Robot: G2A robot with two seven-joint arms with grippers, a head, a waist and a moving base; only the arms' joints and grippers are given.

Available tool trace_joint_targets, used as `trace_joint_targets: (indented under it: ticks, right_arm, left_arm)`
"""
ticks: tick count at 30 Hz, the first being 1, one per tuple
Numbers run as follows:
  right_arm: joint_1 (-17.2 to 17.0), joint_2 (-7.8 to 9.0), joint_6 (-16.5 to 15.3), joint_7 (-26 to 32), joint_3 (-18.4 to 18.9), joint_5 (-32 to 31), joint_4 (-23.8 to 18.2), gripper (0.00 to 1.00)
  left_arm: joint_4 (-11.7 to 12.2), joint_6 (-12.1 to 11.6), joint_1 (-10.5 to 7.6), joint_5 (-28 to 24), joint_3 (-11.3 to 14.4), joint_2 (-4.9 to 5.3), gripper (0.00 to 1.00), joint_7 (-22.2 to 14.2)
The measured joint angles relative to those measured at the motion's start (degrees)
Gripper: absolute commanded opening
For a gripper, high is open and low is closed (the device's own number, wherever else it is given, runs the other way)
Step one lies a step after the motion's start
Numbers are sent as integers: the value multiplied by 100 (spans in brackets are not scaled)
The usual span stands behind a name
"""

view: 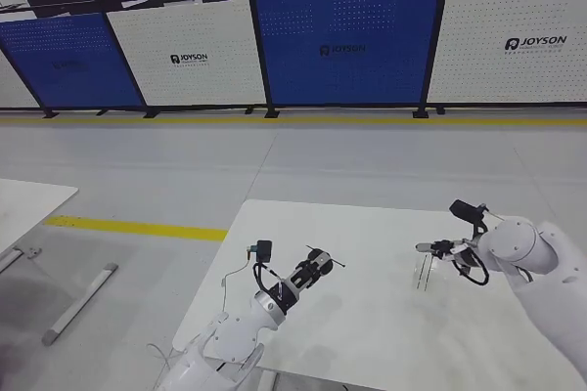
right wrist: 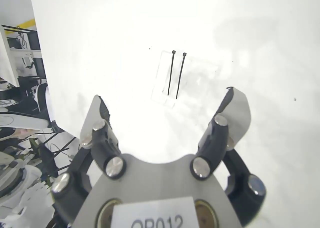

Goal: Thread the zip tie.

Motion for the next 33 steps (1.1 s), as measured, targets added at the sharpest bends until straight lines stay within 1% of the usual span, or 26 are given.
trace_joint_targets:
  ticks: [5, 9, 11, 12, 14, 24, 25, 28, 32, 33]
  right_arm:
    - [-11, 1, -15, -16, -5, -14, -8, 100]
    - [-44, 29, -316, -52, 75, -74, -151, 100]
    - [11, 39, -493, 231, 95, -47, -208, 100]
    - [45, 37, -524, 354, 78, -62, -203, 100]
    - [74, 31, -530, 449, 55, -84, -187, 100]
    - [67, 31, -524, 430, 55, -83, -188, 100]
    - [41, 31, -559, 395, 50, -92, -191, 100]
    - [-83, 17, -943, 176, 49, -13, -108, 100]
    - [-127, -60, -1681, -38, 9, 331, 229, 100]
    - [-115, -83, -1754, -86, -24, 348, 296, 100]
  left_arm:
    - [0, 0, 0, 0, 0, 0, 0, 0]
    - [0, 0, 0, 0, 0, 0, 0, 0]
    - [0, 0, 0, 0, 0, 0, 0, 0]
    - [0, 0, 0, 0, 0, 0, 0, 0]
    - [0, 0, 0, 0, 0, 0, 0, 0]
    - [0, 0, 0, 0, 0, 0, 0, 0]
    - [0, 0, 0, 0, 0, 0, 0, 0]
    - [0, 0, 0, 0, 0, 0, 0, 0]
    - [0, 0, 0, 0, 0, 0, 0, 0]
    - [0, 0, 0, 0, 0, 0, 0, 0]
